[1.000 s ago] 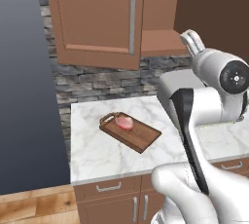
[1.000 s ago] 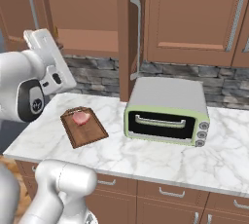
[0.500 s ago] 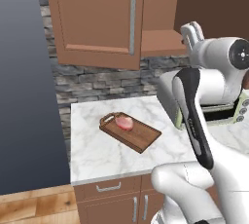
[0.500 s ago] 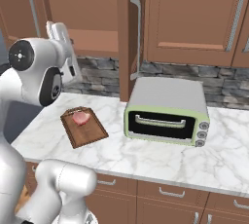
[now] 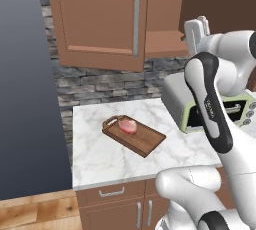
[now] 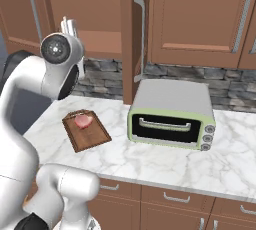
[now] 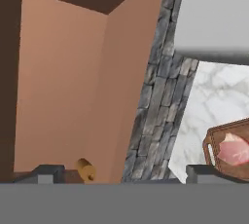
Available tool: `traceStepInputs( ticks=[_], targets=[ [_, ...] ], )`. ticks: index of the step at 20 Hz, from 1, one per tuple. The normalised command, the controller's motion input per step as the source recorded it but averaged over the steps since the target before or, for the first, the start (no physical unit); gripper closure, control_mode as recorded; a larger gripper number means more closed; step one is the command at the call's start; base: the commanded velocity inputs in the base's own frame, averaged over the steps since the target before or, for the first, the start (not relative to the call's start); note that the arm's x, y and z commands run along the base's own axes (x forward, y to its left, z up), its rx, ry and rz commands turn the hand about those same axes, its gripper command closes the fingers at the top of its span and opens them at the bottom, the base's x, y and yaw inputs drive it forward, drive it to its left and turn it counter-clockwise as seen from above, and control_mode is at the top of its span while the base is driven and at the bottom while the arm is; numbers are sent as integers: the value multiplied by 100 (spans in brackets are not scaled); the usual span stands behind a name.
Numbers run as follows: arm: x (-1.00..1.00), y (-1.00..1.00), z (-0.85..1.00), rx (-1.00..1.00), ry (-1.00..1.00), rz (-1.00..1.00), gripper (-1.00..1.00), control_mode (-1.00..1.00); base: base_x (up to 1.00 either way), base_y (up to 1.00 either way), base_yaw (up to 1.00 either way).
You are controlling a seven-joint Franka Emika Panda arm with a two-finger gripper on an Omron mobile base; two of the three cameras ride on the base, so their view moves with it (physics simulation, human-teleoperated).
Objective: Open the cabinet, retrieve the rolling pin, and place it next to the meat on the cutting board to prepare for tenderizing.
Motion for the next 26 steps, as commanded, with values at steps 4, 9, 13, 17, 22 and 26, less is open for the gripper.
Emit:
traceStepInputs(
  ticks=[4,9,13,17,22,26],
  targets=[
    [14,33,-10,5,0,17,-100,-100,0,0,0],
    [18,31,-4,6,0,15,-100,-100,0,0,0],
    [20,27,0,4,0,12,-100,-100,0,0,0],
    [16,29,0,2,0,11,-100,-100,0,0,0],
    [16,25,0,1,0,10,-100,-100,0,0,0],
    [15,20,0,0,0,10,-100,-100,0,0,0]
  ],
)
